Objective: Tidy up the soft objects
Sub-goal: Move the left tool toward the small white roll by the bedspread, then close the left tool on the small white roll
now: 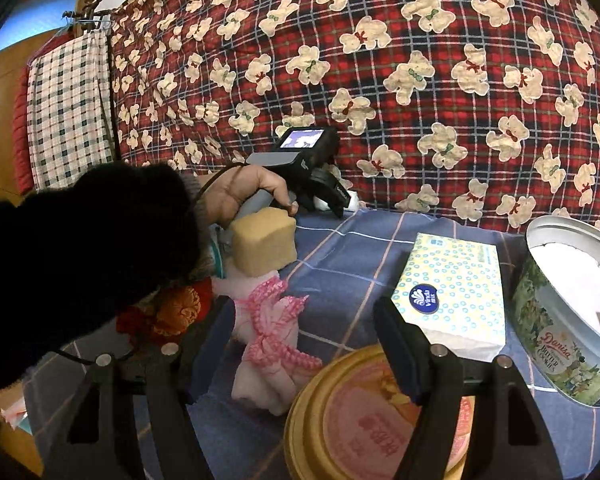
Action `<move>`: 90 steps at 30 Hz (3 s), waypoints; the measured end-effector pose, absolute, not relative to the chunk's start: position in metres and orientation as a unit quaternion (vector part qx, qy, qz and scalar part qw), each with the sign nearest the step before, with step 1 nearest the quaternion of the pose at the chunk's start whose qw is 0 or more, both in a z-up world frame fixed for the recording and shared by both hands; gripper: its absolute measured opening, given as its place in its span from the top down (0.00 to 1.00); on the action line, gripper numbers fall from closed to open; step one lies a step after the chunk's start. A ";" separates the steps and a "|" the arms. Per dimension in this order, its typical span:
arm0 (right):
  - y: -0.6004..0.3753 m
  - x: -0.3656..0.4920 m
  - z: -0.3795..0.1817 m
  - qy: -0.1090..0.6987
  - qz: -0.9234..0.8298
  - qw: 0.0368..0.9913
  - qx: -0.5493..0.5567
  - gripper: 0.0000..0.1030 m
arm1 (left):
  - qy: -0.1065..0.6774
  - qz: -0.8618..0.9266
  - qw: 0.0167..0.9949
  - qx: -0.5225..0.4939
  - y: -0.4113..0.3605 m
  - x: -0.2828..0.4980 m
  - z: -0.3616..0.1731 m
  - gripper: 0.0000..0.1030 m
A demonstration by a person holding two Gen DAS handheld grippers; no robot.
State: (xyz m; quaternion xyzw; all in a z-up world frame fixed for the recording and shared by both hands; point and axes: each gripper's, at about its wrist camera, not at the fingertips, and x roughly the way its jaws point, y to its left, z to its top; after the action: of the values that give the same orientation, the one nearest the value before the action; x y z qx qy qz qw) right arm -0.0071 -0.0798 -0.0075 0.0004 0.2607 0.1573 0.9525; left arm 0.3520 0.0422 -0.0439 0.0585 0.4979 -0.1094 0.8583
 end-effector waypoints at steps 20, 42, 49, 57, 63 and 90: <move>-0.083 -0.004 -0.013 0.271 0.154 0.950 0.011 0.29 | 0.422 -0.205 0.882 0.032 0.103 0.286 0.010 0.93; -0.081 -0.003 -0.013 0.281 0.175 0.943 0.022 0.29 | 0.483 -0.094 0.871 -0.007 0.004 0.355 -0.028 0.07; -0.082 -0.003 -0.014 0.283 0.174 0.943 0.021 0.29 | 0.461 -0.058 0.885 0.016 0.002 0.352 -0.028 0.35; -0.086 -0.004 -0.012 0.276 0.165 0.947 0.025 0.29 | 0.469 -0.146 0.871 -0.015 0.022 0.327 -0.011 0.72; -0.087 -0.004 -0.012 0.277 0.167 0.946 0.033 0.29 | 0.487 -0.192 0.851 0.022 0.031 0.308 -0.015 0.70; -0.099 0.004 -0.015 0.289 0.156 0.943 0.053 0.29 | 0.526 -0.093 0.845 -0.012 0.049 0.345 -0.021 0.66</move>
State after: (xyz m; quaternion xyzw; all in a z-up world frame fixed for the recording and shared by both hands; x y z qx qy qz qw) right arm 0.0042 -0.0991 -0.0146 0.0533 0.2893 0.1561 0.9429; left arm 0.3450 0.0490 -0.0214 -0.0121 0.5258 -0.0931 0.8454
